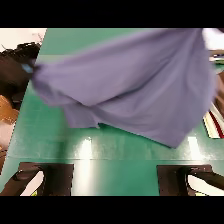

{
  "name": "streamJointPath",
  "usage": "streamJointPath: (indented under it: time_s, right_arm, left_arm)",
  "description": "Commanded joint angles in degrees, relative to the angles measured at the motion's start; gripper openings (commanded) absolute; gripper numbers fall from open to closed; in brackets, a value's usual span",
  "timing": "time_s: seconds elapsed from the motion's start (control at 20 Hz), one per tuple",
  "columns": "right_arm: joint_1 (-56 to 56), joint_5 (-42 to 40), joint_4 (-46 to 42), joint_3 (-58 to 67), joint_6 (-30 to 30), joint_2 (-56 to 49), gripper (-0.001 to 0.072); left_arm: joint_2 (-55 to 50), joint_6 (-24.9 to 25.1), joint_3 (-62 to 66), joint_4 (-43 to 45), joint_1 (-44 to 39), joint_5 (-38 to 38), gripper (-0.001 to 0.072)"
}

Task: Fold the shirts.

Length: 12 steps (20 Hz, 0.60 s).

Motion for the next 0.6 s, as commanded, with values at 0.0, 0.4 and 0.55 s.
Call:
streamJointPath:
  time_s: [0.0,0.4,0.55]
  right_arm:
    - [0.3,8.9,-0.2,1.0,1.1,-17.4,0.0016]
    - [1.7,-8.9,1.5,1.0,-0.4,-32.0,0.0016]
    - [1.6,-13.0,1.3,1.0,-0.4,-30.9,0.0017]
  left_arm:
    - [-1.1,1.9,-22.6,-0.1,0.0,14.9,0.0023]
    - [-25.9,15.1,-13.6,-4.0,0.0,35.1,0.0024]
    - [-34.8,15.3,-3.2,-5.9,0.0,34.8,0.0024]
